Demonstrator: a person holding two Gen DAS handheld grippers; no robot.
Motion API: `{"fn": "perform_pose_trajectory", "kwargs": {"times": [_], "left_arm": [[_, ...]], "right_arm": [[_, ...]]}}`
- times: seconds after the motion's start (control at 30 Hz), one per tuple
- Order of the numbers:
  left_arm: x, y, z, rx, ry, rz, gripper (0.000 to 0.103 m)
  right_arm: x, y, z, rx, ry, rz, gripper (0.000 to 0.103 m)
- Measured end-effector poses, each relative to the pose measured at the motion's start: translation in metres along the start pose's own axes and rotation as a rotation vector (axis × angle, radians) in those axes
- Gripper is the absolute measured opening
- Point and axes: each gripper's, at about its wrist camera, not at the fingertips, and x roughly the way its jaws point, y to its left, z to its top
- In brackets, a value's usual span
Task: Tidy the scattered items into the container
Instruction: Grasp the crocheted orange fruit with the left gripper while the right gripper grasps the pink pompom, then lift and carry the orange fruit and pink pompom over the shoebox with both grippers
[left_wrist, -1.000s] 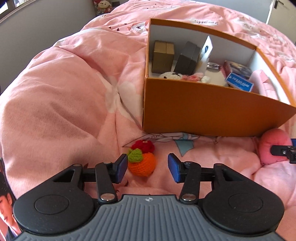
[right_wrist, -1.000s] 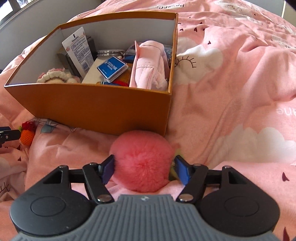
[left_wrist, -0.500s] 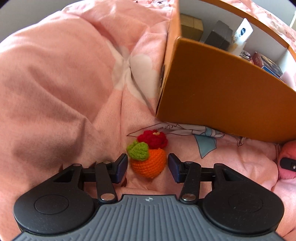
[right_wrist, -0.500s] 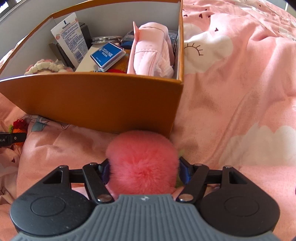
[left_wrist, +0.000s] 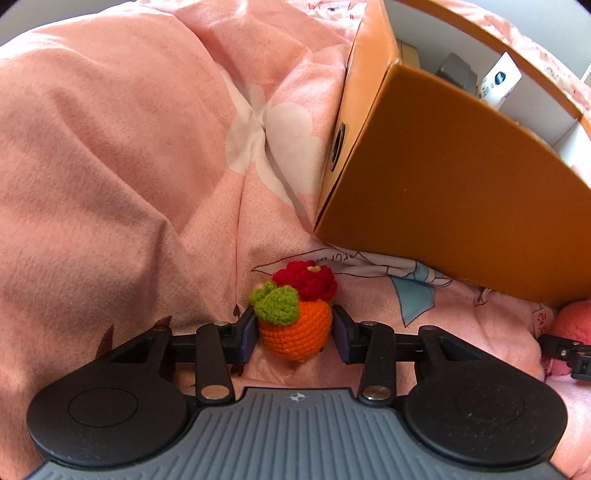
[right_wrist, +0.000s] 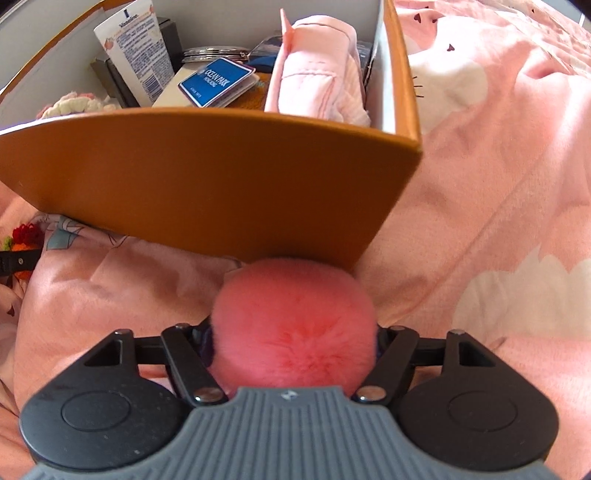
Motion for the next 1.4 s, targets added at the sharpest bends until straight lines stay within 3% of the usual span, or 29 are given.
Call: {"fn": "perform_pose_trajectory", "kwargs": {"times": [0.13, 0.47, 0.57, 0.7, 0.73, 0.83, 1.03, 1.4], "left_arm": [[-0.013, 0.003, -0.005, -0.018, -0.03, -0.038, 0.047], [-0.055, -0.003, -0.018, 0.013, -0.126, -0.115, 0.047], [-0.067, -0.007, -0.007, 0.03, -0.157, -0.128, 0.047], [-0.079, -0.015, -0.004, 0.053, -0.196, -0.159, 0.047], [-0.081, -0.016, -0.002, 0.061, -0.205, -0.168, 0.047], [-0.087, -0.021, 0.002, 0.08, -0.226, -0.191, 0.047], [-0.089, -0.03, 0.001, 0.11, -0.219, -0.211, 0.047], [-0.084, -0.033, -0.002, 0.116, -0.191, -0.207, 0.047]], "right_arm": [[-0.01, -0.002, -0.008, 0.017, -0.033, 0.018, 0.055], [-0.043, 0.004, -0.023, 0.004, -0.113, 0.045, 0.048], [-0.058, 0.006, -0.023, -0.006, -0.152, 0.055, 0.043], [-0.07, 0.004, -0.015, -0.03, -0.206, 0.07, 0.016], [-0.071, 0.006, -0.008, -0.034, -0.211, 0.073, 0.015], [-0.071, 0.008, -0.004, -0.044, -0.207, 0.076, 0.017], [-0.064, 0.003, -0.009, 0.003, -0.144, 0.089, 0.046], [-0.018, -0.002, -0.012, 0.001, -0.042, 0.095, 0.056]]}}
